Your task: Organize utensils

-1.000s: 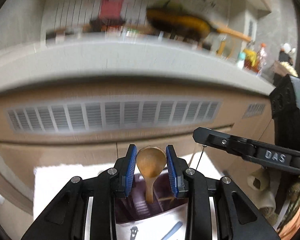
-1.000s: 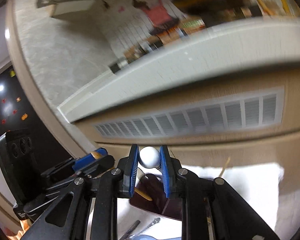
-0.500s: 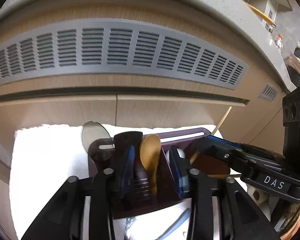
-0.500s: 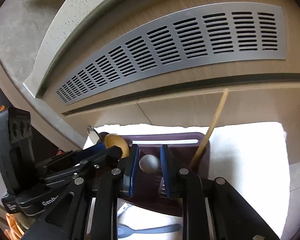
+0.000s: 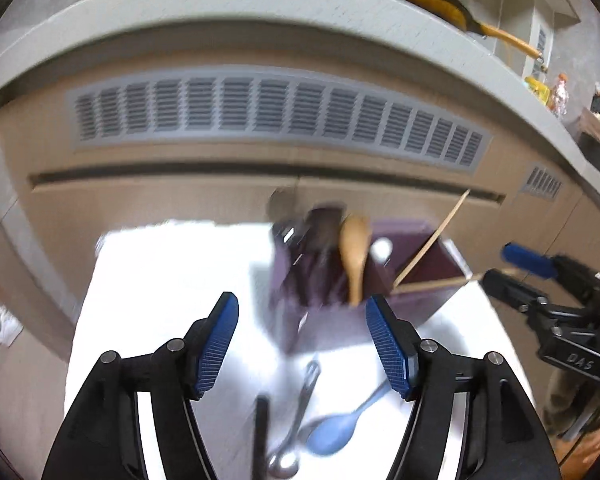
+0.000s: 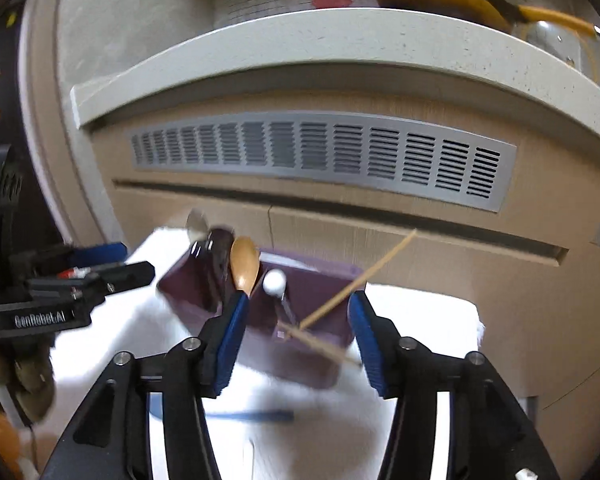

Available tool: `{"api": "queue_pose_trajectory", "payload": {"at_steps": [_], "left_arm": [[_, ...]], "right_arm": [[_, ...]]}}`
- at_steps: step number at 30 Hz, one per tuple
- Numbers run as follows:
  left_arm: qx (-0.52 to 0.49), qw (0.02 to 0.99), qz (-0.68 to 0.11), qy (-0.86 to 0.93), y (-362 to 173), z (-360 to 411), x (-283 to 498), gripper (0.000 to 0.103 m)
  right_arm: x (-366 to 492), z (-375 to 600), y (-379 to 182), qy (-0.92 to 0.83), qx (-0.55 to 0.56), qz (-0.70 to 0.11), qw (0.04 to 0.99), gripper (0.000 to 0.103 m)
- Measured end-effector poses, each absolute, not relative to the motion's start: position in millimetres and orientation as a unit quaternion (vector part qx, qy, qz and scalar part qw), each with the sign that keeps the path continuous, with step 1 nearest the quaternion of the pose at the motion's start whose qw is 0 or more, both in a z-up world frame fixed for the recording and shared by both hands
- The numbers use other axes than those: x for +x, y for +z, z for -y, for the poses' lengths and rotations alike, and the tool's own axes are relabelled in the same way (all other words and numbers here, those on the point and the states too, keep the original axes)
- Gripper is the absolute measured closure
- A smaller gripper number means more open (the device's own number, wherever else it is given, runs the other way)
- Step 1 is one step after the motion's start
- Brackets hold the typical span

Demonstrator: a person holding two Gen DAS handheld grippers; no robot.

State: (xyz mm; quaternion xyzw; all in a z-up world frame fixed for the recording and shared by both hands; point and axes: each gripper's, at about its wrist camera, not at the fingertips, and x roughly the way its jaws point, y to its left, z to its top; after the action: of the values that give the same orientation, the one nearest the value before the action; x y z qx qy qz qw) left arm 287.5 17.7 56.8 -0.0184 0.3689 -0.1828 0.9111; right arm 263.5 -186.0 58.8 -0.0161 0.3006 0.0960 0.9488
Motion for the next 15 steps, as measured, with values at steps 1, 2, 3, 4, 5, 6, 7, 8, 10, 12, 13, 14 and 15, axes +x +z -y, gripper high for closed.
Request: {"api": "queue_pose_trajectory", "payload": {"at_steps": [1,2,3,4,5,6,7,8,10,12,13,14,15], "left_arm": [[-0.019,0.909,-0.376,-0.177,49.3,-23.7,281.8,0.035],[-0.019,0.908,-0.381,-0.174,44.4,-26.7,277.6,0.035],[-0.018,0.905,-0.39,-0.168,36.1,-33.0,271.4,0.035],[-0.017,0.904,-0.396,-0.163,29.7,-39.6,265.5,0.034],[-0.015,0.903,-0.401,-0.157,23.5,-44.7,260.3,0.034],[-0.015,0.901,-0.405,-0.153,19.1,-48.9,257.4,0.034],[-0.017,0.9,-0.41,-0.15,14.5,-53.1,253.9,0.034],[-0.02,0.897,-0.416,-0.147,9.4,-58.4,250.1,0.034],[-0.03,0.894,-0.424,-0.144,3.5,-65.8,244.7,0.034],[-0.036,0.892,-0.428,-0.142,-0.9,-73.7,239.6,0.032],[-0.036,0.891,-0.43,-0.141,-2.4,-76.0,237.8,0.029],[-0.037,0.891,-0.431,-0.139,-3.9,-78.0,236.6,0.029],[-0.038,0.89,-0.433,-0.138,-6.3,-80.0,235.8,0.029]], "right_arm": [[256.2,181.6,54.9,0.096,-0.032,-0.3,0.949,0.042],[251.9,176.4,52.6,0.091,-0.048,-0.297,0.949,0.034],[247.4,171.6,50.3,0.088,-0.065,-0.294,0.95,0.025],[240.3,164.2,45.8,0.089,-0.092,-0.287,0.949,0.017],[235.1,157.4,41.9,0.093,-0.114,-0.282,0.948,0.015],[230.4,152.7,37.6,0.099,-0.129,-0.281,0.946,0.015],[227.1,146.9,33.5,0.107,-0.143,-0.283,0.942,0.015],[225.5,139.4,29.4,0.115,-0.156,-0.284,0.939,0.015],[219.0,127.7,25.9,0.136,-0.177,-0.277,0.935,0.013],[215.2,120.6,23.1,0.179,-0.186,-0.282,0.924,0.01],[214.1,117.4,21.3,0.203,-0.188,-0.289,0.917,0.01],[214.5,112.7,17.2,0.233,-0.191,-0.301,0.905,0.01],[215.7,107.6,11.6,0.259,-0.197,-0.314,0.892,0.01]]}}
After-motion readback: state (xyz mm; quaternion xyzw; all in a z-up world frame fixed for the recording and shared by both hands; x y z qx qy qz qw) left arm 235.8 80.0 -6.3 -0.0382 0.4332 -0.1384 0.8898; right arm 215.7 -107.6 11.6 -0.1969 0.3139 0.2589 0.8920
